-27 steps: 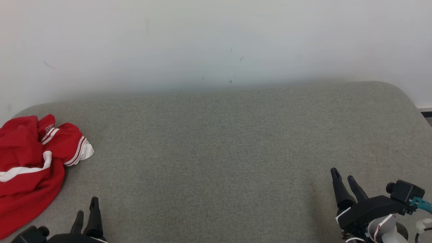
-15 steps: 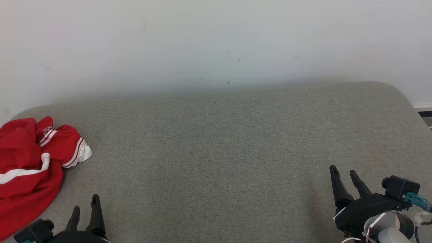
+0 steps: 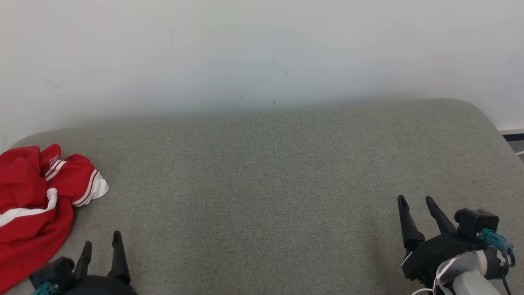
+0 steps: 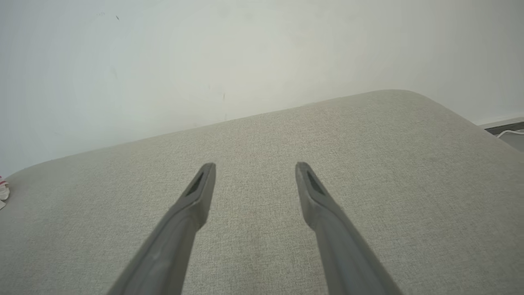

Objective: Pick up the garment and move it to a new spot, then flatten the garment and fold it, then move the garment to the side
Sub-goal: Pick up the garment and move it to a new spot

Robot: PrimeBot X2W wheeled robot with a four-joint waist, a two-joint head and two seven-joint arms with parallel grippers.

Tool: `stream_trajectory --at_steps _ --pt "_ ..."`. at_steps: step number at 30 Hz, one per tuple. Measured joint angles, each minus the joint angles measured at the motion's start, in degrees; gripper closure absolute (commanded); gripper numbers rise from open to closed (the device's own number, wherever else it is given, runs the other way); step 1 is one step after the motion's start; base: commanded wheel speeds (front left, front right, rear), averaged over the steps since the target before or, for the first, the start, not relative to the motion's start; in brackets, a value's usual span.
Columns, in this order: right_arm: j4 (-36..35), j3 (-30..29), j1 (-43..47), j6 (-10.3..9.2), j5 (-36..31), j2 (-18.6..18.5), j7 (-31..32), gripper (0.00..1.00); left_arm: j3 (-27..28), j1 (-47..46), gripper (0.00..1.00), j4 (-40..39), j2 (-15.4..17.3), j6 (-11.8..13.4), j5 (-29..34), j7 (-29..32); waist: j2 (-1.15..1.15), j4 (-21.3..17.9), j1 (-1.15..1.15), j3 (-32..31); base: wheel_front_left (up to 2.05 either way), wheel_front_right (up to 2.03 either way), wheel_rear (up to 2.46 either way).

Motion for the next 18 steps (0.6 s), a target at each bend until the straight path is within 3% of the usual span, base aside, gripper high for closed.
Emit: stream_trajectory --at_steps 18 --pt "-0.91 0.79 -1.02 -2.07 -7.44 -0.54 -2.53 0.0 -0.15 0.09 0.0 -2.58 0.18 2.23 14.03 -0.49 0.0 -0.55 0.0 -0.16 0.0 0.0 0.0"
